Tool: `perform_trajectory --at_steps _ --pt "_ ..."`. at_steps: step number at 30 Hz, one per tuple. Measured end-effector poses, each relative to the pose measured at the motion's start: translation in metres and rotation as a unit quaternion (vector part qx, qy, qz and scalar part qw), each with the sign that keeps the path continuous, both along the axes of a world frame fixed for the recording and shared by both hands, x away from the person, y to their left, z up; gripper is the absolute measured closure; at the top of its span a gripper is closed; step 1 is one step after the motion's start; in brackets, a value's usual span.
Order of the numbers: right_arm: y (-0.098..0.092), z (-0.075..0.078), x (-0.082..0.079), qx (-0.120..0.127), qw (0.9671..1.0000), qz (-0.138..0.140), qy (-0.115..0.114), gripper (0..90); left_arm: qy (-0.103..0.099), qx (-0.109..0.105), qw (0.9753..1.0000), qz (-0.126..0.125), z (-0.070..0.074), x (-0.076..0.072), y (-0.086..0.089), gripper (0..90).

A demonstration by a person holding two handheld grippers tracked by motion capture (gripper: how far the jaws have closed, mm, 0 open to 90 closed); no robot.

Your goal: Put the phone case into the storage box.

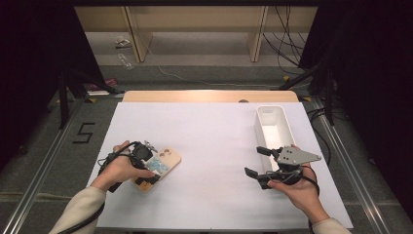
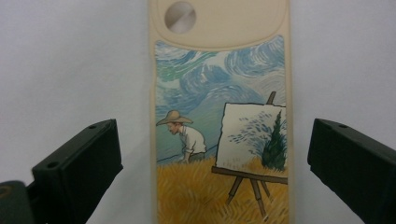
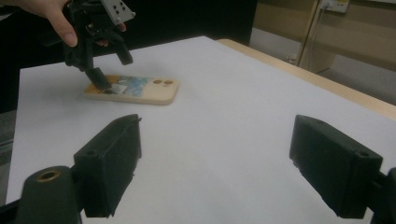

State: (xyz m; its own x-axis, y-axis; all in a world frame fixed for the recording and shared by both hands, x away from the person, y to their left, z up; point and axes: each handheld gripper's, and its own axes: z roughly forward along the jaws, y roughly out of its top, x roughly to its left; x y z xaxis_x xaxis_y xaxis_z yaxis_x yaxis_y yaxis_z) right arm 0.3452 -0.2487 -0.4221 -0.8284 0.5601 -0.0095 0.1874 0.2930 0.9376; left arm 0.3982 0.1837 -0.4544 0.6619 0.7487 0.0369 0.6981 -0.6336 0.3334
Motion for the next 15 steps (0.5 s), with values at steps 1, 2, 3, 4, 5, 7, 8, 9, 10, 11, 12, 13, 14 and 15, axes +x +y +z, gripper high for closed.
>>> perform_trajectory --at_steps 1,2,3,4,5,7,8,9,10,11,12,13,14,15 --pt "0.0000 0.0000 0.0000 0.000 1.0000 0.000 0.000 17.5 0.000 0.000 1.0000 0.000 0.0000 0.0000 0.0000 2.4" --pt "-0.0001 0.0001 -0.0001 0.000 1.0000 0.000 0.000 17.6 0.005 0.004 1.0000 -0.002 -0.0007 0.0006 -0.0013 2.4" --pt "0.0000 0.0003 -0.0002 0.000 1.0000 0.000 0.000 17.6 0.012 0.012 0.9998 -0.005 -0.0027 0.0019 -0.0029 2.5" --pt "0.0000 0.0003 -0.0002 0.001 1.0000 0.001 0.000 17.6 0.016 0.015 0.9998 -0.004 -0.0038 0.0025 -0.0034 2.5" --pt "0.0000 0.0003 -0.0002 0.000 1.0000 0.000 -0.001 17.6 0.016 0.015 0.9998 -0.004 -0.0038 0.0025 -0.0034 2.5" --pt "0.0000 0.0004 -0.0001 0.001 1.0000 0.000 0.000 17.5 0.024 0.018 0.9996 -0.002 -0.0056 0.0042 -0.0034 2.5" --pt "0.0000 0.0004 -0.0001 0.001 1.0000 0.000 0.000 17.5 0.032 0.016 0.9993 0.008 -0.0059 0.0051 -0.0028 2.5" --pt "0.0001 0.0005 -0.0001 0.002 1.0000 0.000 0.000 17.6 0.037 0.015 0.9991 0.013 -0.0060 0.0058 -0.0022 2.8" --pt "0.0001 0.0005 -0.0001 0.002 1.0000 0.000 0.000 17.6 0.035 0.015 0.9992 0.007 -0.0064 0.0065 -0.0017 3.1" --pt "0.0002 0.0004 -0.0001 0.001 1.0000 0.000 0.000 17.6 0.035 0.015 0.9992 0.007 -0.0064 0.0065 -0.0017 3.1" --pt "0.0002 0.0004 -0.0001 0.001 1.0000 0.000 0.000 17.6 0.037 0.017 0.9992 0.008 -0.0068 0.0069 -0.0014 3.2" --pt "0.0002 0.0005 0.0000 0.002 1.0000 0.000 0.000 17.5 0.039 0.022 0.9990 0.007 -0.0079 0.0073 -0.0018 3.4" --pt "0.0002 0.0005 0.0000 0.002 1.0000 0.000 0.000 17.5 0.039 0.022 0.9990 0.007 -0.0079 0.0073 -0.0018 3.6" --pt "0.0002 0.0004 0.0001 0.002 1.0000 0.000 0.000 17.6 0.040 0.020 0.9990 0.005 -0.0086 0.0074 -0.0024 3.6"
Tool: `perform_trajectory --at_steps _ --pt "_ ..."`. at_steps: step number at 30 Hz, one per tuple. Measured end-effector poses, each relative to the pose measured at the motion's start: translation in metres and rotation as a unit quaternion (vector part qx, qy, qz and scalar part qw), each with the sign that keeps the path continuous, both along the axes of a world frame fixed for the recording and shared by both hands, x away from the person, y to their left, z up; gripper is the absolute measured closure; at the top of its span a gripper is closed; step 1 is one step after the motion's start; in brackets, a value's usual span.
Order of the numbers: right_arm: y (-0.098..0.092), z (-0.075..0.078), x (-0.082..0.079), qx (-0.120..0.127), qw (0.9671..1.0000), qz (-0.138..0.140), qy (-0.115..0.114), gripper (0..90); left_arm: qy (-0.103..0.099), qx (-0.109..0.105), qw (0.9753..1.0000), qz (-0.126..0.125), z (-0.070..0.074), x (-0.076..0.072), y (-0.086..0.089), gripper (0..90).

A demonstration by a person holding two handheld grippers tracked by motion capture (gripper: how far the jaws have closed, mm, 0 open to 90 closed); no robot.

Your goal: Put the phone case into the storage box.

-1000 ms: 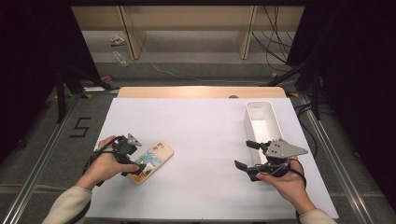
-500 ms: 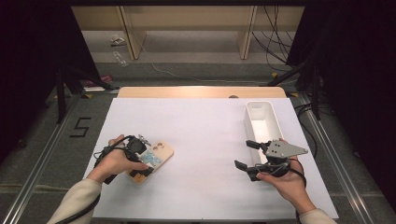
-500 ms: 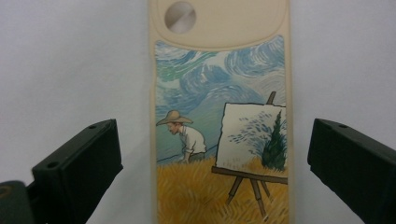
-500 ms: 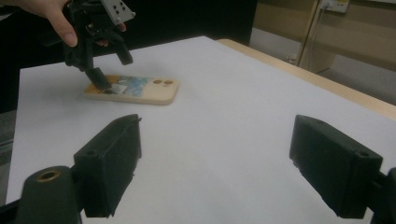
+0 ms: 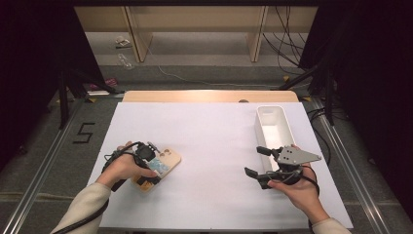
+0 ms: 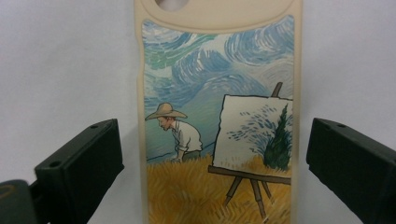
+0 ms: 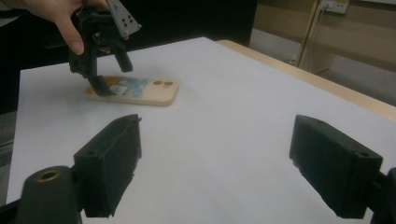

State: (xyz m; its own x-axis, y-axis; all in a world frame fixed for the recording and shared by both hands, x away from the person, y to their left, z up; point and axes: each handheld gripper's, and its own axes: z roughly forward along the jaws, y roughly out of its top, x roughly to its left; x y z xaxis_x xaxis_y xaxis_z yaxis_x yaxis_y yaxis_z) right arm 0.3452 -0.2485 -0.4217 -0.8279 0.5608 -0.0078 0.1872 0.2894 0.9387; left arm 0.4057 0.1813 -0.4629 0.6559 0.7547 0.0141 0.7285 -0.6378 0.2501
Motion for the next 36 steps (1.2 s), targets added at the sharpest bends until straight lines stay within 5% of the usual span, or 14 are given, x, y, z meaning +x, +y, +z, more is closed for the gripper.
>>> perform_trajectory --at_steps 36 --pt "0.000 0.000 0.000 0.001 1.0000 0.000 -0.002 17.6 0.026 0.012 0.9996 -0.009 -0.011 0.007 -0.001 4.1"
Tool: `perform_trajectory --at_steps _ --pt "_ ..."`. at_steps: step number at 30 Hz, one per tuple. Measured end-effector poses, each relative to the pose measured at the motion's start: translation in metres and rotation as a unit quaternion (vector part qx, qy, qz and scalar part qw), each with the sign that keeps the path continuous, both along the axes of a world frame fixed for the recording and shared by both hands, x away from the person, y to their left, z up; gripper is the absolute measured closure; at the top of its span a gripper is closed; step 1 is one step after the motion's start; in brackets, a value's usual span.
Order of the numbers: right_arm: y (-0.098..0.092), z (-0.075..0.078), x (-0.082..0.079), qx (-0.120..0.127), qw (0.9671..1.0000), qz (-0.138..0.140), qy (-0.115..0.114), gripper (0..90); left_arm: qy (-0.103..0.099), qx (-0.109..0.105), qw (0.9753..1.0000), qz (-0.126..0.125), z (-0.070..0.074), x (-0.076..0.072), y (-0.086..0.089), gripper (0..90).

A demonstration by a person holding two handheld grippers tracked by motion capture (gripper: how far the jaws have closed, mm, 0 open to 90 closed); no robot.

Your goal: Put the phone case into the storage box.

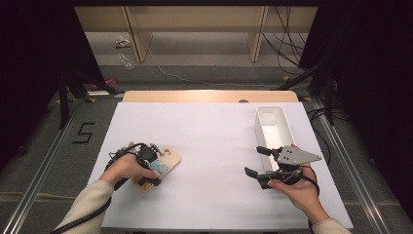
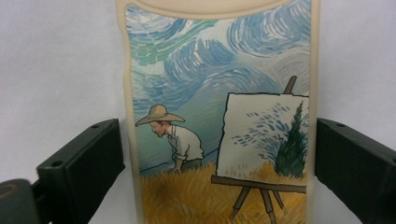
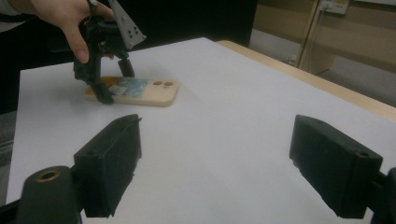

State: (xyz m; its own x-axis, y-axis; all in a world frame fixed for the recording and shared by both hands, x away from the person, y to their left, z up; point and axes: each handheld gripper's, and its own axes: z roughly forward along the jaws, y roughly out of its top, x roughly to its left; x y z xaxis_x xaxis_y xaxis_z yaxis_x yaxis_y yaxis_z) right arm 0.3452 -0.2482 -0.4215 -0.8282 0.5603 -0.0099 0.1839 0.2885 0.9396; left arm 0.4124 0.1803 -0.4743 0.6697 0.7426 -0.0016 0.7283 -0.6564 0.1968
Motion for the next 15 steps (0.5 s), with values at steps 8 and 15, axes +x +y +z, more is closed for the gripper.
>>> perform_trajectory --at_steps 8,15 --pt "0.0000 0.0000 0.0000 -0.001 1.0000 0.000 0.000 17.6 0.009 0.004 0.9999 -0.003 0.0008 0.0019 -0.0023 6.4" --pt "0.0000 -0.0001 0.0000 -0.001 1.0000 0.000 0.001 17.6 0.014 0.003 0.9999 0.000 0.0010 0.0025 -0.0028 8.3"
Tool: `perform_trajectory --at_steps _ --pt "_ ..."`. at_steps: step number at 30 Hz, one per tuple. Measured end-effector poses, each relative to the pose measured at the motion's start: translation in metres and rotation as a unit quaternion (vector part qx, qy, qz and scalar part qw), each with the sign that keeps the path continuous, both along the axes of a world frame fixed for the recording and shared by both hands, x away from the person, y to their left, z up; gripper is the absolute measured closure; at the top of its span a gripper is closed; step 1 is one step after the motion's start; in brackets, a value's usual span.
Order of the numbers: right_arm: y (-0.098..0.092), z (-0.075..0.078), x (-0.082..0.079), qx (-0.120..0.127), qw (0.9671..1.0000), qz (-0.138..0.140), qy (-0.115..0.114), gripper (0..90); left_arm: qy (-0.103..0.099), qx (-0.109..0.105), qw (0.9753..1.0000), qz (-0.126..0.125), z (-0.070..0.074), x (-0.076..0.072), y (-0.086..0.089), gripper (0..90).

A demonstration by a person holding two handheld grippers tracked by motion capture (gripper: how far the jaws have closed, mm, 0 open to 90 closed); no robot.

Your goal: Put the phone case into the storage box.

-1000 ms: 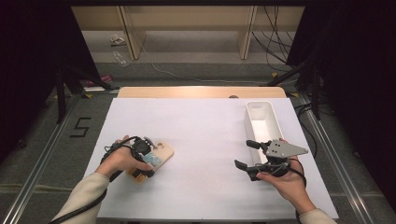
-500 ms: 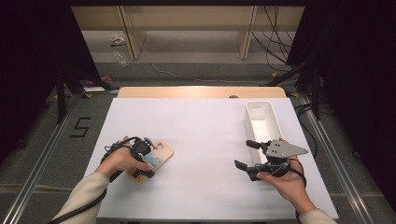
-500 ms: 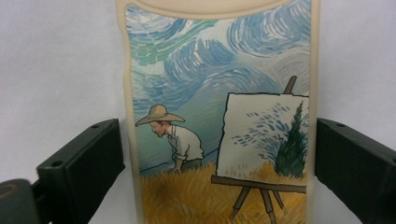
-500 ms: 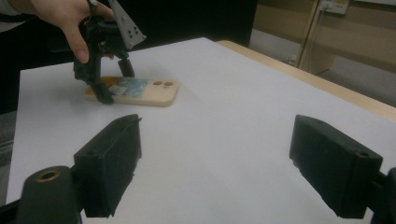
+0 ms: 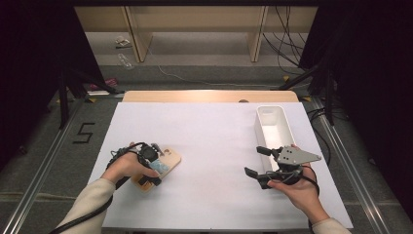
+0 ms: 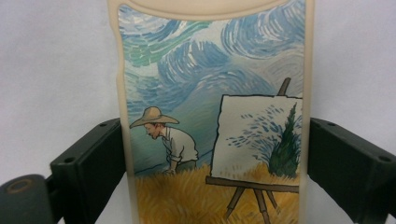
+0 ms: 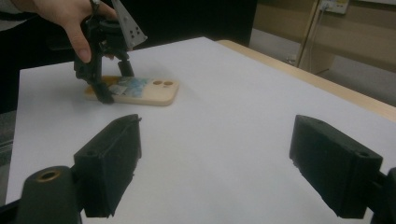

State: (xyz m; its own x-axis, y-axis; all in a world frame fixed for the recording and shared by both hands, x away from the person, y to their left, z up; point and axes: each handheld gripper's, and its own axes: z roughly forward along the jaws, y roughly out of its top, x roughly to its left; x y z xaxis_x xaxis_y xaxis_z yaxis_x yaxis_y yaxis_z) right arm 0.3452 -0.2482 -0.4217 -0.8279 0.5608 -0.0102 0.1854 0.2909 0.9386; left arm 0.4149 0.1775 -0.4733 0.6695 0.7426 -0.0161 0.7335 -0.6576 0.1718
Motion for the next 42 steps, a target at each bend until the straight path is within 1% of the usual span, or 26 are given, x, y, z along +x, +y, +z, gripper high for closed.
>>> perform_trajectory --at_steps 14,29,42 --pt "0.0002 0.0000 -0.0001 0.000 1.0000 0.001 0.000 17.6 0.000 0.001 1.0000 0.007 0.0005 -0.0002 -0.0002 10.4" --pt "-0.0003 0.0004 -0.0002 0.001 1.0000 0.000 -0.001 17.5 0.001 0.001 1.0000 0.007 0.0009 -0.0006 0.0000 10.8" --pt "-0.0005 0.0008 -0.0003 0.001 1.0000 -0.001 -0.002 17.4 -0.004 -0.001 1.0000 0.007 0.0012 -0.0021 0.0005 11.0"
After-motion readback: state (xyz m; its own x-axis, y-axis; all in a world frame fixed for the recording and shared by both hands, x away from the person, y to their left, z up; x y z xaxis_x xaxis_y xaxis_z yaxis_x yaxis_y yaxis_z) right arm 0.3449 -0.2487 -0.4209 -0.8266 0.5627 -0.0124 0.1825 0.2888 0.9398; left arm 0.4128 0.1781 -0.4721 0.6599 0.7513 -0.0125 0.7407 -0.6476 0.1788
